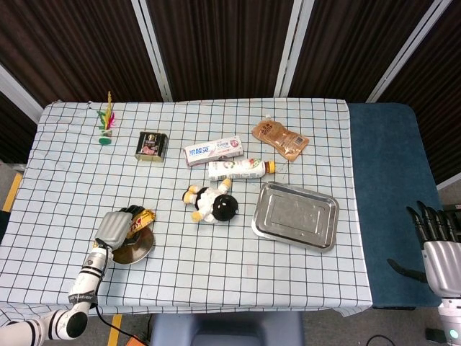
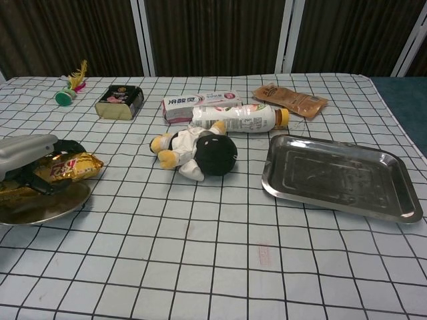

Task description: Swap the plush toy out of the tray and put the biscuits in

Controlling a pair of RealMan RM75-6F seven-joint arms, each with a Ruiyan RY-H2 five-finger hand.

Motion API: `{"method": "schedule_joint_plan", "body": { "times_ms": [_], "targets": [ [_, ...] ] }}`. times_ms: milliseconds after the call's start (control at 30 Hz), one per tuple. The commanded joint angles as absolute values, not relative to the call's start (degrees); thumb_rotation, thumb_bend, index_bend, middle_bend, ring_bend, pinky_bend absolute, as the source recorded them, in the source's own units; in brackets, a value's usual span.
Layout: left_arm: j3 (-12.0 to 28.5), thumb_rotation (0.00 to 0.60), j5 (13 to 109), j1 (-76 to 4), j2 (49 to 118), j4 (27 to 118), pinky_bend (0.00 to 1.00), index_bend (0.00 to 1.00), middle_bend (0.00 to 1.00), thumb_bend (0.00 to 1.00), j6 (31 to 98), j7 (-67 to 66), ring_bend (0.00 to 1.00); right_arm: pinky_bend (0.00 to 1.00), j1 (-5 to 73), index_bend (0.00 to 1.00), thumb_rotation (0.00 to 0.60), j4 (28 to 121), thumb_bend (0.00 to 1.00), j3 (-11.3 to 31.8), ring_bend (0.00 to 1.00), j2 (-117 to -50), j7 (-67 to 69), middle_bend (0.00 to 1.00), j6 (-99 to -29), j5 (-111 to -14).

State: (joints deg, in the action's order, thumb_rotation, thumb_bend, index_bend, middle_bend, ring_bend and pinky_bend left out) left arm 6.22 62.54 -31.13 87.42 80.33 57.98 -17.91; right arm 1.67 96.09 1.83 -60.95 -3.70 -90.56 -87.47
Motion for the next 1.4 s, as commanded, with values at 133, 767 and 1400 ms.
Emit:
{"method": "schedule_joint_plan", "body": {
  "times_ms": [133, 767, 1400],
  "targets": [
    [6.3, 0.600, 68.1, -29.9, 89.2, 78.3, 0.74, 0.50, 0.61, 0.63, 63.9, -16.0, 0.56, 0.00, 1.6, 0.00, 0.600, 96.1, 0.05, 2.0, 0.00, -61.0, -3.7, 0.00, -90.4, -87.5],
    [-2.5, 0.600, 92.8, -29.7, 84.6, 95.3, 0.75, 0.52, 0.63, 0.63, 69.7, 0.3, 0.58, 0.00, 0.0, 0.00, 0.600, 96.1, 0.05, 2.8, 0.00, -60.9, -0.7, 0.00, -93.4, -89.5],
    [-1.2, 0.600, 97.6, -39.5, 96.0, 87.0, 0.75, 0.52, 0.63, 0.63, 57.6, 4.3, 0.58, 0.00, -2.2, 0.02, 0.600, 95.1, 0.19, 3.3, 0.00, -60.2, 6.5, 0.00, -99.0, -93.2]
  ]
}}
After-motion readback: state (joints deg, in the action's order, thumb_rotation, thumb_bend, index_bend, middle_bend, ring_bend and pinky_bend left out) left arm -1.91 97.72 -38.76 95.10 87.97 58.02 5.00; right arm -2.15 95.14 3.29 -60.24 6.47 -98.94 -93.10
